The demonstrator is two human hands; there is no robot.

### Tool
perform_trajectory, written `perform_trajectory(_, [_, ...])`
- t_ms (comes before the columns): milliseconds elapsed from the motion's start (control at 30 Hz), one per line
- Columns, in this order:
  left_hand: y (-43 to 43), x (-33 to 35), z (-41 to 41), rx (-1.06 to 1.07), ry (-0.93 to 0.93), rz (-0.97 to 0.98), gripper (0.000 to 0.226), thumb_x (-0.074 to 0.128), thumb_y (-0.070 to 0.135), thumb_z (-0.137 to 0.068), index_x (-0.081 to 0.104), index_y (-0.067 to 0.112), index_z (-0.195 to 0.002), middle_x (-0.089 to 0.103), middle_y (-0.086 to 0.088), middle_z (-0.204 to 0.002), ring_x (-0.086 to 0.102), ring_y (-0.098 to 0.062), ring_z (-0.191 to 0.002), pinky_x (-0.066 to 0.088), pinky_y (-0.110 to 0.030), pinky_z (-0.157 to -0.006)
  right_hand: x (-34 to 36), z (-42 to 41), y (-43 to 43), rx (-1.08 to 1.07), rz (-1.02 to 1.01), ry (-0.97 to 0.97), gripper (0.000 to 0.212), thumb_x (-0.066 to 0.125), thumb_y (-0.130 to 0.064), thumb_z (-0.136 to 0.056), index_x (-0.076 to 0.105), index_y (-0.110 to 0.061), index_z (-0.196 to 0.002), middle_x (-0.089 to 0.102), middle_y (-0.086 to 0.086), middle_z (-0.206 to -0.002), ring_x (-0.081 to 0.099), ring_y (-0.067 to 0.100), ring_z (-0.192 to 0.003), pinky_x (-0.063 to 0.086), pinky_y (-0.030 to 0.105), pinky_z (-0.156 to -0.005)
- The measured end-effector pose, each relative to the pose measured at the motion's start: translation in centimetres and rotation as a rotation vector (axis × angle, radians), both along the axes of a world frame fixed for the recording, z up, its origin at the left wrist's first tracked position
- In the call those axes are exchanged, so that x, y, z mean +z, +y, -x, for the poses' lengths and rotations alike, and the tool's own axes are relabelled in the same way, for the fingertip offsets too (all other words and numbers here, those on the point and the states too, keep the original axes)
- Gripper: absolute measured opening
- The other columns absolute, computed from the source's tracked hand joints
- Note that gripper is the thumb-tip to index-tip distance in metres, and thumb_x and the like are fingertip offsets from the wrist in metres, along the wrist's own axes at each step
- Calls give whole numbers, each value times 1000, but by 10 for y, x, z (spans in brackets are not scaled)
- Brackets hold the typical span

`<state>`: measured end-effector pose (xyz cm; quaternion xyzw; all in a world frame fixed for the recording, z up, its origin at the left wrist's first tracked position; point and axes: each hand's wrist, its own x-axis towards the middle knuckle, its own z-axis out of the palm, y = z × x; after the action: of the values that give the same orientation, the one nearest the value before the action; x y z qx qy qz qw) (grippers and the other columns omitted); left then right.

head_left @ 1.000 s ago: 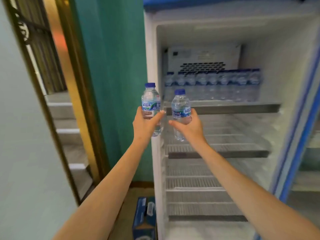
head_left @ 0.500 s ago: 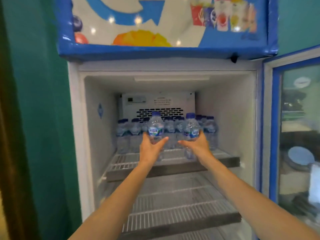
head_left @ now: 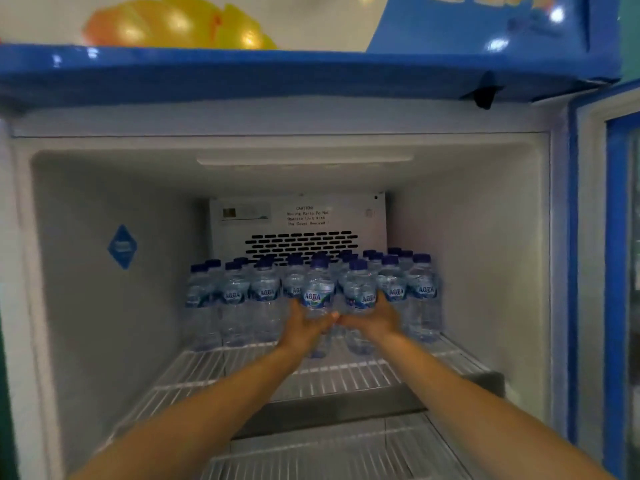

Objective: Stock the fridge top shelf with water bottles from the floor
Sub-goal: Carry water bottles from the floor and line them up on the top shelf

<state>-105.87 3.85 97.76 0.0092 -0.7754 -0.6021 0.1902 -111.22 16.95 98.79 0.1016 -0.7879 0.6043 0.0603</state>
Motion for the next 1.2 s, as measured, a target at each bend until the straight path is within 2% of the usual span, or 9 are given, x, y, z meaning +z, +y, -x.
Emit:
perform_trajectory(133, [-5,-8,16,-11,-46,-21,105,70,41,-81,-5,19,-151,27,-11,-155,38,-30,-137,34,-47,-112,-6,6,-2,9,-15,25,106,90,-27,-62,28,-13,-147,44,7,-146,43,27,-134,39,37,-108])
perform_trajectory(233, [-10,-11,22,-13,-15,-61,92,69,34,-83,6,18,-149,35,-10,-151,43,-27,-132,38,-42,-108,-8,6,1,35,-52,66,93,91,-24,-58,42,-15,-137,57,3,-132,55,22,-122,45,32,-99])
perform_trajectory(367, [-14,-19,32,-84,-34,-37,97,62,28,-90,-13,16,-150,22,-5,-154,29,-26,-140,33,-37,-107,-9,5,3,60,-151,8,66,85,-13,-68,53,-13,-125,63,-1,-116,60,14,-104,48,24,-86])
perform_trajectory(467, [-18,-25,39,-108,-82,2,102,66,14,-88,-16,15,-149,36,5,-136,44,-22,-126,40,-32,-100,-11,1,6,-27,-313,-12,45,78,-16,-73,60,-6,-113,67,5,-106,63,17,-92,52,23,-68])
perform_trajectory(533, [-20,-28,41,-74,-112,61,100,70,9,-83,-5,12,-149,46,-7,-139,50,-25,-121,45,-37,-101,-10,-3,5,-86,-364,1,27,78,-17,-76,63,-5,-94,67,8,-97,63,19,-87,49,23,-63])
perform_trajectory(733, [-16,-30,40,-1,-12,135,65,75,7,-79,32,5,-128,56,-11,-122,56,-24,-109,45,-32,-92,-10,-4,-2,-160,-432,98,31,81,-22,-74,67,-6,-96,70,8,-95,65,17,-82,52,26,-68])
perform_trajectory(867, [-17,-32,40,26,35,200,88,79,33,-72,27,8,-139,48,-15,-135,49,-31,-124,43,-48,-104,-9,-5,-2,-175,-461,119,22,77,-22,-79,61,-8,-80,64,5,-80,56,13,-66,42,17,-51])
perform_trajectory(1000, [-11,-29,39,-6,31,226,83,75,29,-79,22,6,-139,42,-16,-138,44,-31,-128,40,-45,-107,-11,-4,-5,-208,-469,129,26,76,-21,-80,54,-12,-70,58,3,-70,50,8,-55,34,15,-43])
perform_trajectory(1200, [-9,-25,48,-45,-42,300,69,73,26,-82,25,6,-128,45,-16,-133,48,-29,-121,44,-43,-103,-11,-4,-11,-283,-570,167,31,75,-21,-82,48,-13,-68,52,5,-81,54,17,-71,40,23,-57])
